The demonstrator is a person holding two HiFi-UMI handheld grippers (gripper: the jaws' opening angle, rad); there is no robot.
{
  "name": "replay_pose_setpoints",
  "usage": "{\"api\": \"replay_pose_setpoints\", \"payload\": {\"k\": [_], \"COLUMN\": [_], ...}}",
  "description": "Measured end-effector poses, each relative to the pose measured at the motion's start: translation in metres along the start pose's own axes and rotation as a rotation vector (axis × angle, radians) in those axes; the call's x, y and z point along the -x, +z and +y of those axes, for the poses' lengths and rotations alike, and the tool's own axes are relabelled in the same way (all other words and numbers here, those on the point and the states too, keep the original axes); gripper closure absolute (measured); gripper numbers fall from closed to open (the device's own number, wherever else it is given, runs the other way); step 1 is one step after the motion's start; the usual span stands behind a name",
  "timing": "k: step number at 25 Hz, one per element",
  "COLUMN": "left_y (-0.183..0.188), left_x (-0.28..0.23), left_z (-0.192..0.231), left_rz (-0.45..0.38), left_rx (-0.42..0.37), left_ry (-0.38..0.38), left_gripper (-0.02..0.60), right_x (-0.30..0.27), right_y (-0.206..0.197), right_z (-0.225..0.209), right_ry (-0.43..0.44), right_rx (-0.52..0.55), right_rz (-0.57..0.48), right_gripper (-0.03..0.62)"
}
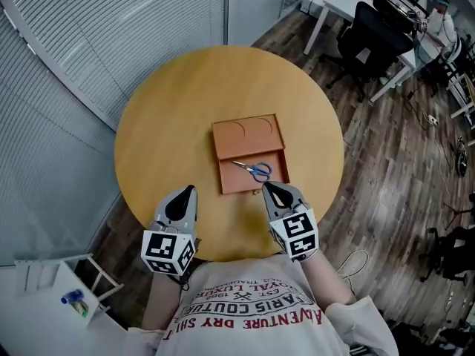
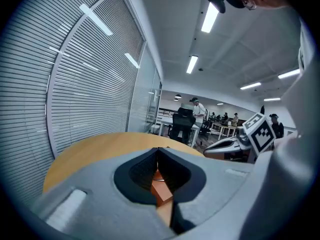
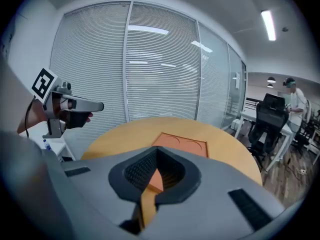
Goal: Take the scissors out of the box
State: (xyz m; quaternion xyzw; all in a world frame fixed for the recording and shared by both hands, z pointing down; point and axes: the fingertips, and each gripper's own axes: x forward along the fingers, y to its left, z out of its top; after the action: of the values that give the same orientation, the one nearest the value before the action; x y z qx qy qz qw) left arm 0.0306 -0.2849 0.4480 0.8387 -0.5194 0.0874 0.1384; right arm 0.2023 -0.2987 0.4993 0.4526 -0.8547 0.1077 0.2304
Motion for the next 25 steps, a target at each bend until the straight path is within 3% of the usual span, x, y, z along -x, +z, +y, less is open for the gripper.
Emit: {"api": "replay_pose_setpoints", "payload": {"k": [5,10,13,17,25], "left_y": [-0.009,-0.019,-0.026,-0.033,-0.051], "left_x": [-0.033,-0.06,-0.068,-0.074,-0.067], "left_z": [-0.014,-0.017,-0.016,-0.005,0.02], "left_rz": [0.012,0.022,0.027,0.034,0.062], "left_rx": [0.024,0.051,0.05,0.076,0.101], "left_ry": [0.046,0.089,0.12,0.167,0.228], "left_gripper": [0.571,0.572,0.571,0.571,0.571], "right_x": [-0.026,-0.066,-0.089,-0.119,-0.15], "right_y": [-0.017,-0.055,-0.078,-0.101,-0.147], "right_z": [-0.029,-0.051,-0.059,-0.062,-0.05], "right_ry": [0.111,0.219,0.27,0.341,0.432], "right_rx": [0.058,0.127,0.185,0.295,0.491], "right_rz": [0.092,0.29,0.393,0.506,0.716], "right_gripper": [0.585,0.58,0.533,0.48,0.461]}}
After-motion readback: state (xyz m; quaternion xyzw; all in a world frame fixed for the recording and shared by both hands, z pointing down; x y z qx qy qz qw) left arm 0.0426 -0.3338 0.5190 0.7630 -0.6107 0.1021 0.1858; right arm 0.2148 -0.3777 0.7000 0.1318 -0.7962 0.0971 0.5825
